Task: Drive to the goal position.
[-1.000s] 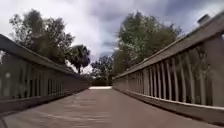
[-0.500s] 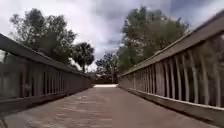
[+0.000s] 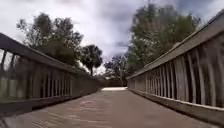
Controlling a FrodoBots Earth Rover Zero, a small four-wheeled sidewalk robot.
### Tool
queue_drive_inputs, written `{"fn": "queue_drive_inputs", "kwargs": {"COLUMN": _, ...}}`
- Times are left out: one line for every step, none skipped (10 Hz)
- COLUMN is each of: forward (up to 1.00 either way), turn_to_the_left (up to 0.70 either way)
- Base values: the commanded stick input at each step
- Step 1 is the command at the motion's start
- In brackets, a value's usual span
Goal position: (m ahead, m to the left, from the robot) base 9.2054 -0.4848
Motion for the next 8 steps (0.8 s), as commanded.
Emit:
{"fn": "queue_drive_inputs", "kwargs": {"forward": 0.85, "turn_to_the_left": 0.00}}
{"fn": "queue_drive_inputs", "kwargs": {"forward": 0.85, "turn_to_the_left": 0.07}}
{"fn": "queue_drive_inputs", "kwargs": {"forward": 0.85, "turn_to_the_left": 0.24}}
{"fn": "queue_drive_inputs", "kwargs": {"forward": 0.85, "turn_to_the_left": 0.26}}
{"fn": "queue_drive_inputs", "kwargs": {"forward": 0.85, "turn_to_the_left": 0.00}}
{"fn": "queue_drive_inputs", "kwargs": {"forward": 0.85, "turn_to_the_left": 0.00}}
{"fn": "queue_drive_inputs", "kwargs": {"forward": 0.85, "turn_to_the_left": 0.00}}
{"fn": "queue_drive_inputs", "kwargs": {"forward": 0.85, "turn_to_the_left": 0.00}}
